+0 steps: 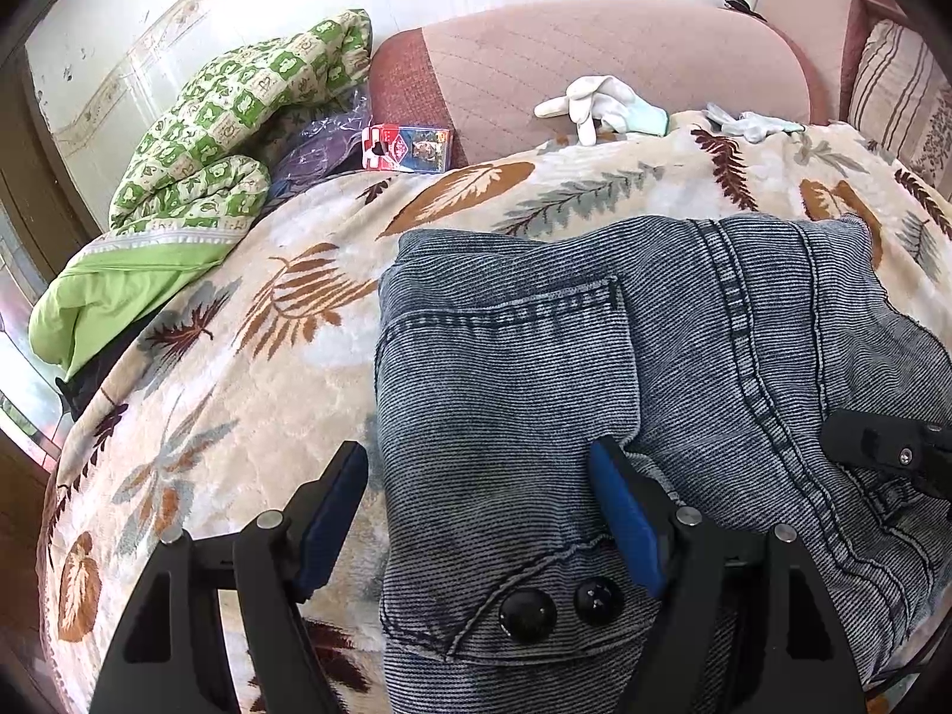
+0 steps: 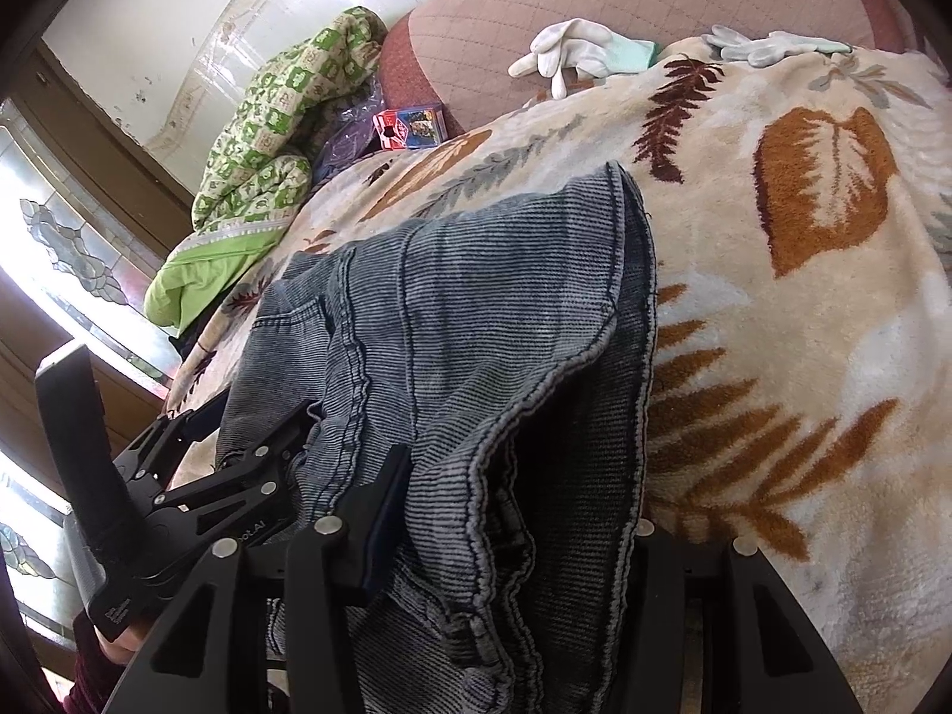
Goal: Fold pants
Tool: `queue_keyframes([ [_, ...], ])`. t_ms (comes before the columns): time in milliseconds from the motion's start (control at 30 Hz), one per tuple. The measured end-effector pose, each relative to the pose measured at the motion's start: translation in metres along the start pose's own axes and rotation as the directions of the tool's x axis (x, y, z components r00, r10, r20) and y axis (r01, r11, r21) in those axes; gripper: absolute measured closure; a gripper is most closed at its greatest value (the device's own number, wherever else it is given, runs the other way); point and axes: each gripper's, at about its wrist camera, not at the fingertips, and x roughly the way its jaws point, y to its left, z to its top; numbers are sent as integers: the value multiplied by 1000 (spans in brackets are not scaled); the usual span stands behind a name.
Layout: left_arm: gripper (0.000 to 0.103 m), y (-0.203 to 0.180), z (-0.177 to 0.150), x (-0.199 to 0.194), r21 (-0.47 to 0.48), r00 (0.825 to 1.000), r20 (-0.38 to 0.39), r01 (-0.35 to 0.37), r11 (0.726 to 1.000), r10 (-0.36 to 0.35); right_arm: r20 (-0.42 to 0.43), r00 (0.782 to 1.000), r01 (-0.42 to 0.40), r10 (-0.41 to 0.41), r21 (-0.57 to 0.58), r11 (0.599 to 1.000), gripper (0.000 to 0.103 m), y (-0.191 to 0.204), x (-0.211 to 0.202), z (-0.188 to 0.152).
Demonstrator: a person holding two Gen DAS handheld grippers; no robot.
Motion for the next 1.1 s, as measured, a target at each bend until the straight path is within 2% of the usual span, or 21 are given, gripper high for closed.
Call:
queue_keyframes([
  [333,24,1,-1,0,-13,1000,-1,-1,1000,1,1,998,57,-57,-15,998,46,7,1,1],
  [600,24,1,-1,0,-14,1000,-1,-2,1000,2,17,987,161,-160,-58,985,37,19,1,0],
  [1100,22,12,0,-16,-74,999,-6,33,997,-34,21,979,206,-205,-42,978,35,28,-9,1],
])
